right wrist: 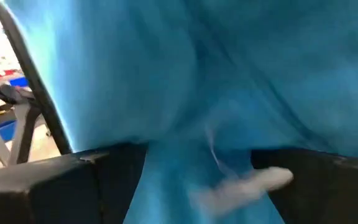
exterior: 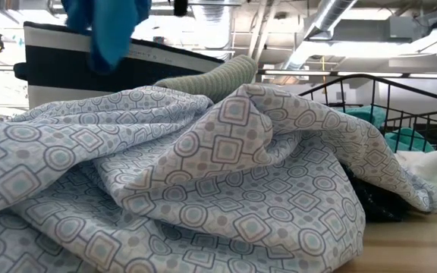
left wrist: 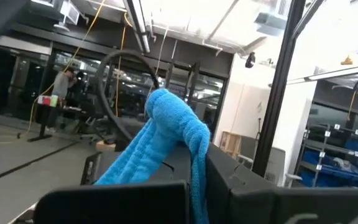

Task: Pick & Place Cloths
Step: Put the blue shorts into the wire basket

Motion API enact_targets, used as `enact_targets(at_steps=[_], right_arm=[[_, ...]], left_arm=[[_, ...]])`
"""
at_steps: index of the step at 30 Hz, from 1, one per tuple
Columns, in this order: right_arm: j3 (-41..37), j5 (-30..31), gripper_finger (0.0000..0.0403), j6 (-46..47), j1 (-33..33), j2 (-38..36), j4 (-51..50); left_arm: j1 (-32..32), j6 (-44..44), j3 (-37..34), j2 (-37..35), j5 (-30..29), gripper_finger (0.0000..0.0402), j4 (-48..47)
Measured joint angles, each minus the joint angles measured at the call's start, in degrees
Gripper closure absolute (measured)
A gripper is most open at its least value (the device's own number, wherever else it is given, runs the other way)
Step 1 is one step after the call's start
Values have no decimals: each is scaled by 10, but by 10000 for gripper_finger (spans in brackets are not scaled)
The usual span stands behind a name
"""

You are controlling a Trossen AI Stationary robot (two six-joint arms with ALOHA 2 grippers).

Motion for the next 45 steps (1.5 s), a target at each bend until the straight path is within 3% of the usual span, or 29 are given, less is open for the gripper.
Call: enact_targets(at_steps=[8, 11, 14, 18, 20, 25, 31, 45], right_arm=[[56, -26, 118, -36, 2, 13, -42], [55, -25, 140, -44, 1, 3, -66], [55, -26, 202, -52, -2, -2, -75], [55, -29, 339, -69, -2, -6, -93], [55, -42, 384, -68, -2, -6, -99], [55, -41, 399, -54, -1, -7, -111], [55, -3, 401, -67, -1, -55, -210], [55, 193, 403, -119, -11, -246, -457]], left_arm=[[0, -27, 0, 24, 4, 401, 0], [0, -39, 0, 28, 4, 401, -2], [0, -47, 0, 29, 4, 401, 0], [0, -47, 0, 30, 5, 401, 3], [0, -47, 0, 30, 5, 401, 2], [0, -47, 0, 30, 3, 401, 7], [0, -47, -1, 20, 0, 401, 13], [3, -43, -1, 14, -22, 401, 13]])
